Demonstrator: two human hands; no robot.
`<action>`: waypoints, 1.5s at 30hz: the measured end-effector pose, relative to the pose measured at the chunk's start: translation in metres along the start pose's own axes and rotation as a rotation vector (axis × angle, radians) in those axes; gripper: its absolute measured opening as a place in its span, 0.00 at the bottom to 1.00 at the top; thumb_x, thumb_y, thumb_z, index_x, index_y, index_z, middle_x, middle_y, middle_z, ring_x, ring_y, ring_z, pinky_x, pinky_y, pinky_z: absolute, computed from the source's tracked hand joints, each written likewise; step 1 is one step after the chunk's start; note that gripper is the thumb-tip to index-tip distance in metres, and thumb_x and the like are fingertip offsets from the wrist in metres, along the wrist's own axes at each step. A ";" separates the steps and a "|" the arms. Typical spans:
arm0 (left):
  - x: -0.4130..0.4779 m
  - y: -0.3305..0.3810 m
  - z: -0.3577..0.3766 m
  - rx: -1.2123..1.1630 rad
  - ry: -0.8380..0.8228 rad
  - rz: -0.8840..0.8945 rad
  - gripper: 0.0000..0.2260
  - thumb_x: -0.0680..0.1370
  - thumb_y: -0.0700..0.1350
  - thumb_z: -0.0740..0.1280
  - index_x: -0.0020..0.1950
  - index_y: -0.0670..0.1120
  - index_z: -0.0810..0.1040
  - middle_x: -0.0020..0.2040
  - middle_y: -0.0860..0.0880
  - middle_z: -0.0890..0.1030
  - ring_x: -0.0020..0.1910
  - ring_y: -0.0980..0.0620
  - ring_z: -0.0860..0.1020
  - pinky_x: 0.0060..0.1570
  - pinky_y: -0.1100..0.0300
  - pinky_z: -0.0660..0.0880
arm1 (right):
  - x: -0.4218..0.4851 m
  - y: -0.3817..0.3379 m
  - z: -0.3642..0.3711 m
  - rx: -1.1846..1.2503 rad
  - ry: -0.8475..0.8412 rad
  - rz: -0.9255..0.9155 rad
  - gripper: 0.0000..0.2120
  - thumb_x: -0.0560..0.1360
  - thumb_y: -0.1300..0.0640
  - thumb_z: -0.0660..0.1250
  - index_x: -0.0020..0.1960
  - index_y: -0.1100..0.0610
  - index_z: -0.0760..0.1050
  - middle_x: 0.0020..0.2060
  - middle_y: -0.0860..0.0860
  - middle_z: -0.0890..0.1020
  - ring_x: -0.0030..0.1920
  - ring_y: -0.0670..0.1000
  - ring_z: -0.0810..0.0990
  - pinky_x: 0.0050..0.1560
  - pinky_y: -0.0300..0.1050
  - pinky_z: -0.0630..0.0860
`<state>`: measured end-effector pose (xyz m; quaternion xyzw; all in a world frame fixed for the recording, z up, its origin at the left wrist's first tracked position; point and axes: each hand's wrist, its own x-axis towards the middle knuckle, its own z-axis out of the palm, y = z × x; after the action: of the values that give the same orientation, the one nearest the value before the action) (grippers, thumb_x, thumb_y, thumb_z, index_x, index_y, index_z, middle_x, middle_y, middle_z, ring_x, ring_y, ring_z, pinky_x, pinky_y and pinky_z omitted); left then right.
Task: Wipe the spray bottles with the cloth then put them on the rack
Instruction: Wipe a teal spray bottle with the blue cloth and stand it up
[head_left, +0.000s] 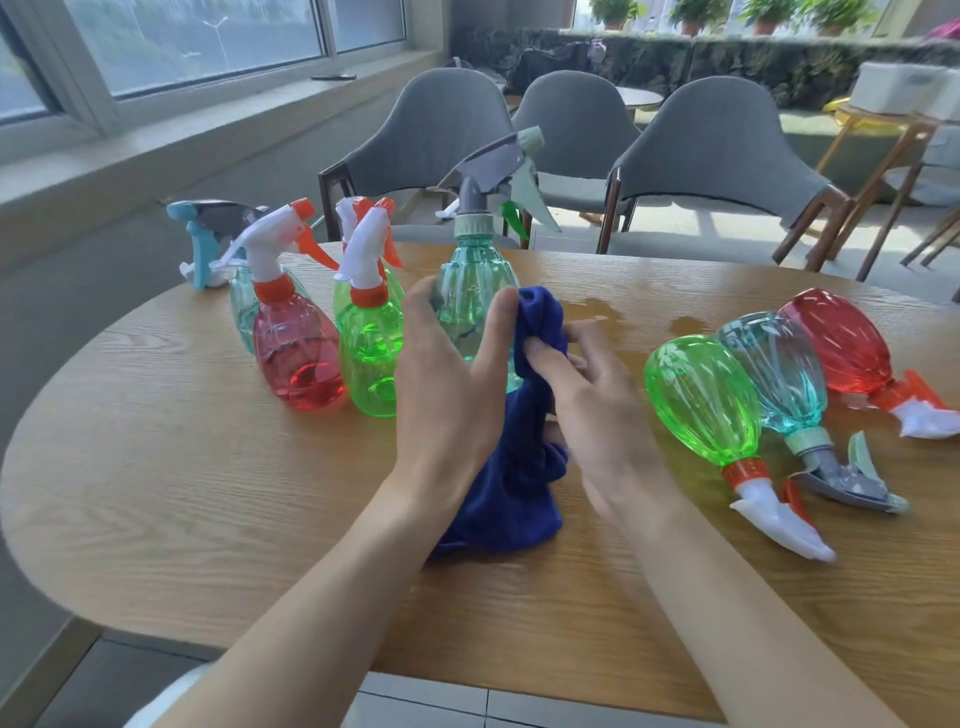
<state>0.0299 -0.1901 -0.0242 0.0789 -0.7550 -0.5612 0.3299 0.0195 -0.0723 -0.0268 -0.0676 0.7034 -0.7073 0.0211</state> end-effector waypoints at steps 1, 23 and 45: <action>-0.001 -0.001 0.001 0.015 -0.012 0.015 0.22 0.83 0.64 0.68 0.71 0.54 0.70 0.59 0.57 0.82 0.56 0.62 0.81 0.59 0.60 0.77 | 0.001 0.002 0.001 0.052 -0.010 0.053 0.08 0.79 0.40 0.68 0.53 0.43 0.78 0.55 0.50 0.85 0.58 0.61 0.85 0.62 0.69 0.81; -0.011 0.000 -0.001 -0.063 -0.115 -0.003 0.24 0.81 0.63 0.70 0.70 0.51 0.72 0.55 0.55 0.85 0.53 0.60 0.84 0.56 0.54 0.81 | 0.001 -0.003 0.003 0.100 0.046 -0.002 0.14 0.86 0.43 0.60 0.63 0.45 0.81 0.59 0.47 0.86 0.63 0.51 0.84 0.69 0.61 0.76; 0.006 -0.005 -0.006 -0.438 -0.245 -0.317 0.23 0.84 0.62 0.67 0.65 0.43 0.82 0.60 0.43 0.87 0.59 0.50 0.86 0.59 0.54 0.83 | 0.002 -0.001 0.000 0.058 0.023 -0.208 0.10 0.84 0.46 0.62 0.62 0.42 0.79 0.58 0.46 0.85 0.64 0.53 0.82 0.72 0.66 0.72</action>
<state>0.0274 -0.1993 -0.0258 0.0545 -0.6285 -0.7605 0.1537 0.0172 -0.0721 -0.0260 -0.1314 0.6721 -0.7263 -0.0586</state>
